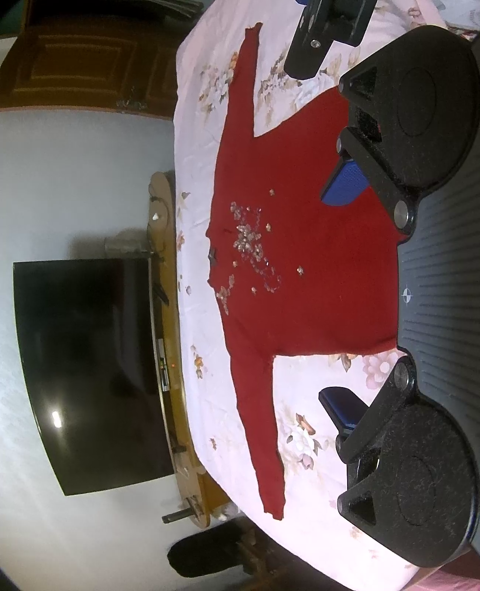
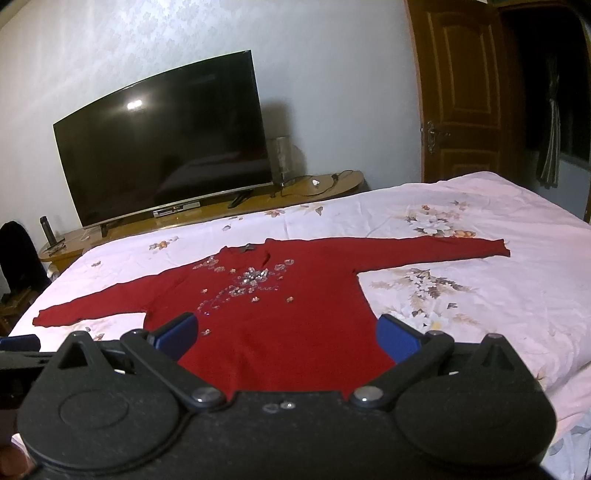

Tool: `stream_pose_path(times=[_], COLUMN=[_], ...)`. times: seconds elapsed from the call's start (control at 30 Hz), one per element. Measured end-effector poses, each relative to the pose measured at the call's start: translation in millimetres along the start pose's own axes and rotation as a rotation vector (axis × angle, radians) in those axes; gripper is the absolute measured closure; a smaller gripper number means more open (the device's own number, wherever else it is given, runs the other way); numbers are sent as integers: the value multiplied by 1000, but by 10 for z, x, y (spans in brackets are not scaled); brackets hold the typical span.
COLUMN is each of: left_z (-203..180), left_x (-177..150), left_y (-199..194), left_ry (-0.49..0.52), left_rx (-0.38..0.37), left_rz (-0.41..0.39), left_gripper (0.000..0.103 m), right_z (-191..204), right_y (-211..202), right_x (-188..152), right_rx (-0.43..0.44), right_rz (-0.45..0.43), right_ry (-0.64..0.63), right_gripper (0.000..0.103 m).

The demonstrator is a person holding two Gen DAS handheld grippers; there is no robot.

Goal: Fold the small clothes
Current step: 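Move both grippers toward the spread red sweater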

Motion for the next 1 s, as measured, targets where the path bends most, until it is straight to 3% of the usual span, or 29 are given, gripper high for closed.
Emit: stream_pose_path(times=[0.5,1.0], left_z=[89,139], left_x=[53,510], left_y=[309,891], left_ry=[-32,-144], left_rx=[50,175], left_rz=[41,59], left_gripper=[0,0], right_z=[117,240], right_y=[286,1107], right_x=[91,638], right_rx=[26,148], right_rz=[46,63], right_ry=[-42,-134], right_gripper=[1,1])
Point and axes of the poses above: each gripper's, at about its wrist camera, not at the fingertips, and y roughly the way its jaws point, z to its left, x to its top, the point moved 7 cm from there along y, roughly the way its jaws point, and after that the axes turned 8 degrees about z, right-handed, at the moved point
